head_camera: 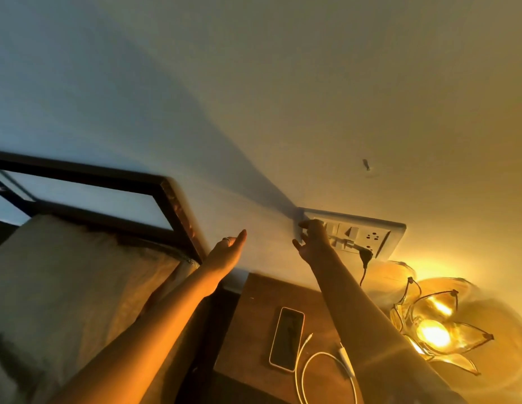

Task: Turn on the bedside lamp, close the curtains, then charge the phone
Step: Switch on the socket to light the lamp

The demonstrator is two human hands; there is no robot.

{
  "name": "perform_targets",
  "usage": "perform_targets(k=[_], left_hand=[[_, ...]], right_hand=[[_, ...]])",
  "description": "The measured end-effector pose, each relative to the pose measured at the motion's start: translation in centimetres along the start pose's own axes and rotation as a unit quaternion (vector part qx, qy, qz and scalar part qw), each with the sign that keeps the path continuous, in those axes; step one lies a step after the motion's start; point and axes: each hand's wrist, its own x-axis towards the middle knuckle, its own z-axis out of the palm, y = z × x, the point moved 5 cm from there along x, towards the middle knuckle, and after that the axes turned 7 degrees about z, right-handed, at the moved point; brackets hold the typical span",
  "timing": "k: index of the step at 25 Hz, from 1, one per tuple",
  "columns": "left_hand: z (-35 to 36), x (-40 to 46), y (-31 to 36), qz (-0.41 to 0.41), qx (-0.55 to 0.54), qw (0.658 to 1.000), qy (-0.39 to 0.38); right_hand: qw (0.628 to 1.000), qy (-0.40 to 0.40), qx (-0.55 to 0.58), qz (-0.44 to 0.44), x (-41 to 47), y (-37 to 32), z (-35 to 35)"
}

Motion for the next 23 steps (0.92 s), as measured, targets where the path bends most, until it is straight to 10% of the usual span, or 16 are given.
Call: perform_targets(k=[18, 23], left_hand=[[-12.5, -8.9, -6.7, -0.034, -0.011, 0.987, 0.154], [-19.9, -18.2, -6.6, 0.000, -0.040, 0.968, 0.249]], right_hand=[[0.886, 0.006, -0.449, -0.111, -5.3, 1.2, 5.9], [0.760, -0.156, -0.598, -0.202, -14.6, 7.9, 13.8]])
